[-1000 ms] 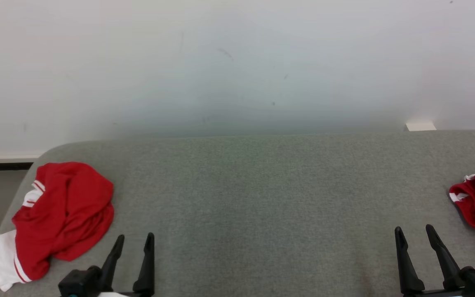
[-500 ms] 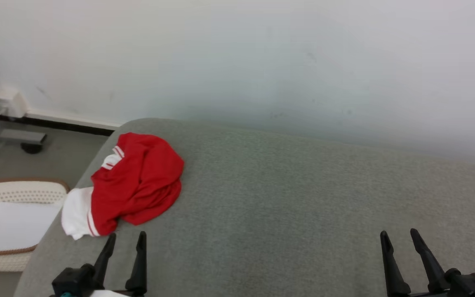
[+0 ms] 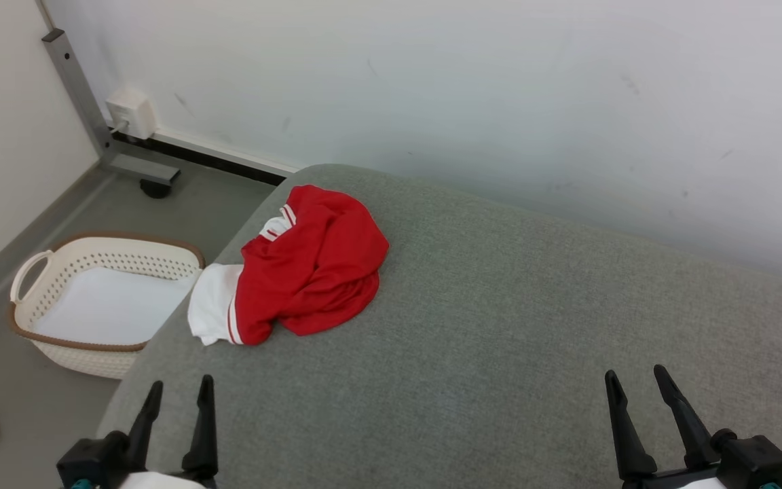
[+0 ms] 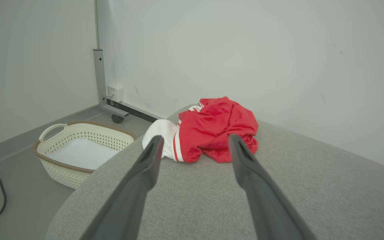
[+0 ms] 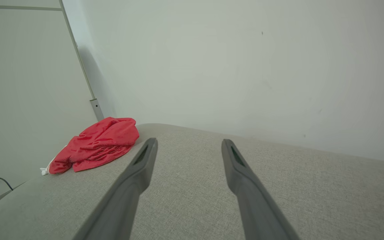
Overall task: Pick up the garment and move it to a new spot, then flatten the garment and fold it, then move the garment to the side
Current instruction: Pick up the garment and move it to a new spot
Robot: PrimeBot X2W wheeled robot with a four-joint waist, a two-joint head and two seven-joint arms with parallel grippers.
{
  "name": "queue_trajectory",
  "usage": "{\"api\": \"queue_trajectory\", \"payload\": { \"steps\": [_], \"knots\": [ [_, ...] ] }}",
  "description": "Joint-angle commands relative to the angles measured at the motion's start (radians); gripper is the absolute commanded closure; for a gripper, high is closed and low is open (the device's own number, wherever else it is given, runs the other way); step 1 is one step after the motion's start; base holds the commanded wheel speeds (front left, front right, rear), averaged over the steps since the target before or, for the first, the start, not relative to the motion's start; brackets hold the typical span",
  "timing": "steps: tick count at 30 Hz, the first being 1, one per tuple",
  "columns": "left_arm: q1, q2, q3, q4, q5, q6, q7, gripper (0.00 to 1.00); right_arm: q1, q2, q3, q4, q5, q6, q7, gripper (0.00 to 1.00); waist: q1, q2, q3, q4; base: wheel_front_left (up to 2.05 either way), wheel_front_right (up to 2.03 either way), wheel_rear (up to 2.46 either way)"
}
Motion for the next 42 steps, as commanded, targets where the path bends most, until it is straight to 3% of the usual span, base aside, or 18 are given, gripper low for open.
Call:
{"api": "queue_trajectory", "payload": {
  "steps": [1, 6, 10, 15, 20, 25, 33, 42],
  "knots": [
    [-0.006, -0.001, 0.009, 0.001, -0.014, 0.002, 0.000, 0.00, -0.010, 0.001, 0.007, 0.006, 0.001, -0.002, -0.002, 0.00, 0.0000, 0.0000, 0.006, -0.006, 0.00, 0.00, 0.00],
    [-0.026, -0.002, 0.031, 0.010, -0.022, 0.005, 0.000, 0.00, -0.023, 0.001, 0.017, 0.003, -0.003, -0.002, -0.002, 0.00, 0.0000, 0.0000, 0.015, -0.038, 0.00, 0.00, 0.00],
    [-0.090, 0.033, 0.038, 0.032, -0.028, 0.005, 0.040, 0.00, -0.030, -0.004, 0.019, -0.008, -0.012, -0.002, -0.003, 0.00, 0.0000, 0.0000, 0.020, -0.071, 0.00, 0.00, 0.00],
    [-0.204, 0.115, 0.044, 0.058, -0.029, 0.006, 0.210, 0.00, -0.052, -0.007, 0.010, -0.051, -0.022, -0.002, -0.003, 0.00, 0.0000, 0.0000, 0.030, -0.143, 0.00, 0.00, 0.00],
    [-0.320, 0.183, 0.082, 0.057, -0.061, 0.034, 0.412, 0.00, -0.071, -0.004, -0.014, -0.114, -0.033, -0.002, -0.001, 0.00, 0.0000, 0.0000, 0.081, -0.243, 0.00, 0.00, 0.00],
    [-0.383, 0.247, 0.111, 0.083, -0.098, 0.035, 0.539, 0.00, -0.097, 0.000, -0.001, -0.142, -0.041, -0.002, -0.001, 0.00, 0.0000, 0.0000, 0.136, -0.329, 0.00, 0.00, 0.00],
    [-0.457, 0.350, 0.172, 0.266, -0.162, 0.039, 0.690, 0.00, -0.136, 0.005, 0.005, -0.157, -0.029, -0.002, -0.001, 0.00, 0.0000, 0.0000, 0.222, -0.481, 0.00, 0.00, 0.00],
    [-0.425, 0.376, 0.160, 0.494, -0.205, 0.021, 0.796, 0.00, -0.142, 0.007, 0.028, -0.147, -0.005, -0.002, -0.001, 0.00, 0.0000, 0.0000, 0.252, -0.578, 0.00, 0.00, 0.00]
  ]
}}
